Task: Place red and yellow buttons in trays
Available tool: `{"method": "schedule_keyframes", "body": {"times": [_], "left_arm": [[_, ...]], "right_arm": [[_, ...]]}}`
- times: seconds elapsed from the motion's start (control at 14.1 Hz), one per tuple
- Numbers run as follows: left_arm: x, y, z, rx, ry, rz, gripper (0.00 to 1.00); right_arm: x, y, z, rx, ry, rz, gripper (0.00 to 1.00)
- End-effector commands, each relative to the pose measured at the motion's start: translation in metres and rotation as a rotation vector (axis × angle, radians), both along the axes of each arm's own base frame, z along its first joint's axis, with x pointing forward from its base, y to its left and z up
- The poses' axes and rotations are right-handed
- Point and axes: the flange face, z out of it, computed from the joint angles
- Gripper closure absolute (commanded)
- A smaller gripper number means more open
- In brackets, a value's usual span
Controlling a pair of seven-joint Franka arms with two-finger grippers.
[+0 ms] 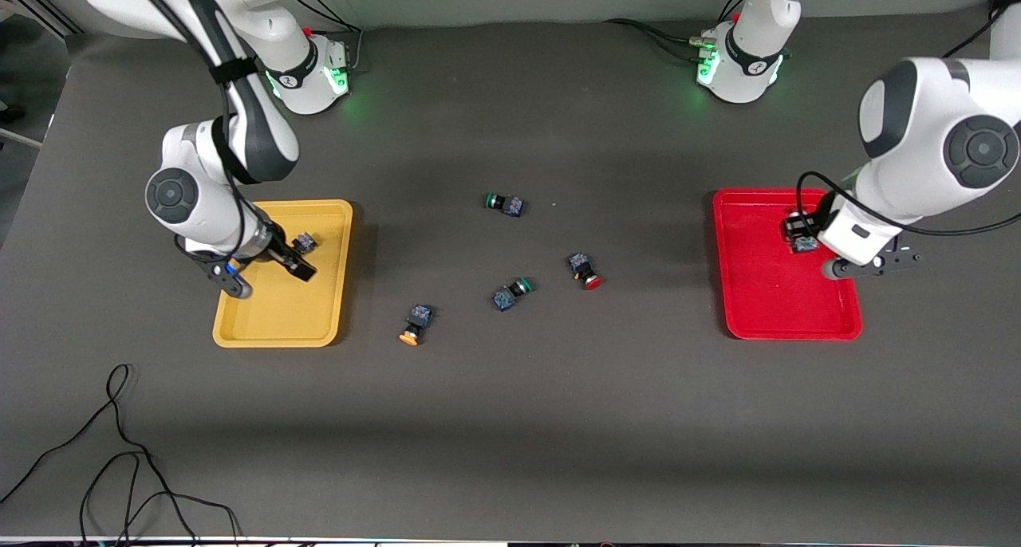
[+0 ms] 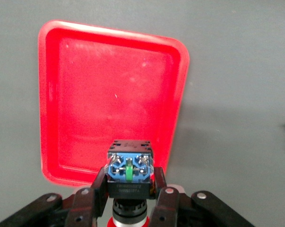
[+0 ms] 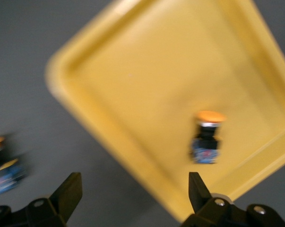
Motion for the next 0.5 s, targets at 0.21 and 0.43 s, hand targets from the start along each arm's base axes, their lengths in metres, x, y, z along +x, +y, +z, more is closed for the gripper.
{"method": "schedule_keyframes", "body": {"times": [0.21,0.43], "left_arm": [[-0.031,-0.006,-0.155,-0.011,-0.068,-0.074,0.83],[-0.027,0.002,-0.157,-0.013,-0.063,-0.09,0.35]], "right_arm": [[0.067,0.122,-0.037,0.059,-0.006,0.146,0.0],[0.084,0.143,-0.065,0.051,-0.022,0.183,0.0]]}}
